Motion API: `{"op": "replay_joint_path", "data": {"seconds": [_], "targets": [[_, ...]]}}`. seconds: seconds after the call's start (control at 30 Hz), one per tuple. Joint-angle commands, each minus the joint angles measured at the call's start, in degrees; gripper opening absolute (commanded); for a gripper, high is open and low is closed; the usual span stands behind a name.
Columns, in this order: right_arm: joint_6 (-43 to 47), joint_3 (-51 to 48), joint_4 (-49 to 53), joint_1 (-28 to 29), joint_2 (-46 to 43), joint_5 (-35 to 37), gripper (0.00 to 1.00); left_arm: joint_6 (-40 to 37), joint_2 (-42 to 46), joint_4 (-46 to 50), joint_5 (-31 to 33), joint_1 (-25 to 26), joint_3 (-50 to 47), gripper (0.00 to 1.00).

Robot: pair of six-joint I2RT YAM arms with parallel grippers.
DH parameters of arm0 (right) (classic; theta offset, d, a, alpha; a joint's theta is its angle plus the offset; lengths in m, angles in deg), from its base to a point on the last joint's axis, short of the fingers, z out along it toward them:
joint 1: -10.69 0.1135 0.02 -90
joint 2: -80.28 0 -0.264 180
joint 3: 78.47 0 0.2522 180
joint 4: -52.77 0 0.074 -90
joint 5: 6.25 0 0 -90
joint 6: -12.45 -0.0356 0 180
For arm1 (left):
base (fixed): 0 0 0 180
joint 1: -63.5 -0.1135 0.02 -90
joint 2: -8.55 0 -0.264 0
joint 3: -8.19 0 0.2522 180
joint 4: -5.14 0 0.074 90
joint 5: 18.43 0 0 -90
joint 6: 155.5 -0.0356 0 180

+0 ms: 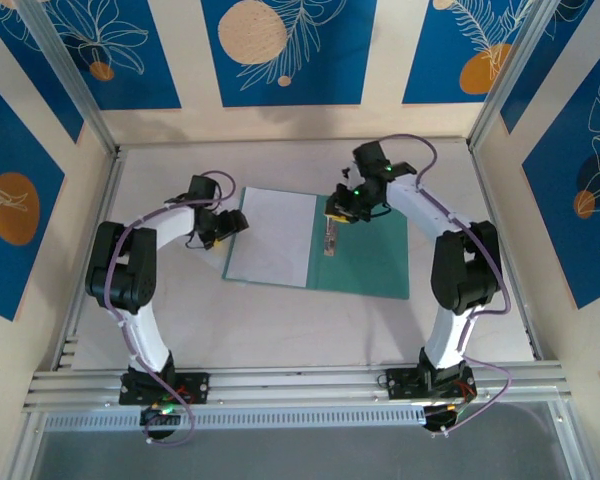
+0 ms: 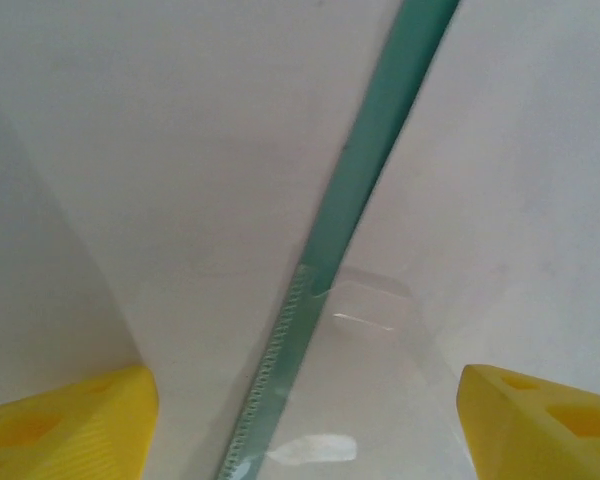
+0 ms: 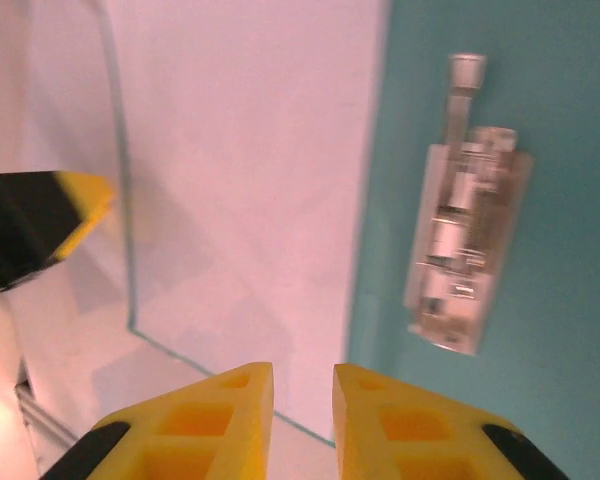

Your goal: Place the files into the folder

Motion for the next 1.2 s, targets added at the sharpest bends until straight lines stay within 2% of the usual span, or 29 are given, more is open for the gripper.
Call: {"op": "replay_joint_path", "data": {"seconds": [0.0, 0.2, 0.4, 0.67, 0.73, 0.9, 1.0, 1.17], "targets": [[-2.58, 4.38, 2.21, 2.28, 3.7, -2.43, 0.25, 1.52, -1.16, -1.69, -2.78, -2.15, -2.96, 0.78], [-3.02, 11.7, 3.85, 6.53, 9.02, -2.87, 0.25, -1.0, -0.05, 4.42, 1.61, -4.34, -4.64, 0.78], [-3.3, 17.53, 4.72, 9.79, 13.41, -3.65, 0.25, -8.7, 0.92, 16.95, 13.55, -5.95, -0.91, 0.84], [-3.29, 26.21, 5.61, 14.44, 19.62, -5.55, 0.25, -23.56, -4.69, 27.82, 27.3, -9.41, 8.14, 0.89], [-3.28, 28.59, 5.9, 15.52, 21.24, -6.19, 0.25, -25.51, -5.45, 28.1, 26.39, -11.08, 9.54, 0.89], [-3.98, 31.94, 3.24, 17.89, 24.7, -8.36, 0.25, -25.43, 0.02, 21.85, 16.78, -11.65, 7.47, 0.9], [-4.3, 34.65, 1.22, 19.36, 27.43, -10.18, 0.25, -23.15, 5.87, 18.6, 16.41, -12.14, 4.57, 0.91], [-2.65, 42.85, -0.24, 22.73, 33.93, -10.43, 0.25, -16.34, 17.66, 9.01, 15.41, -16.39, -5.99, 0.92]]}}
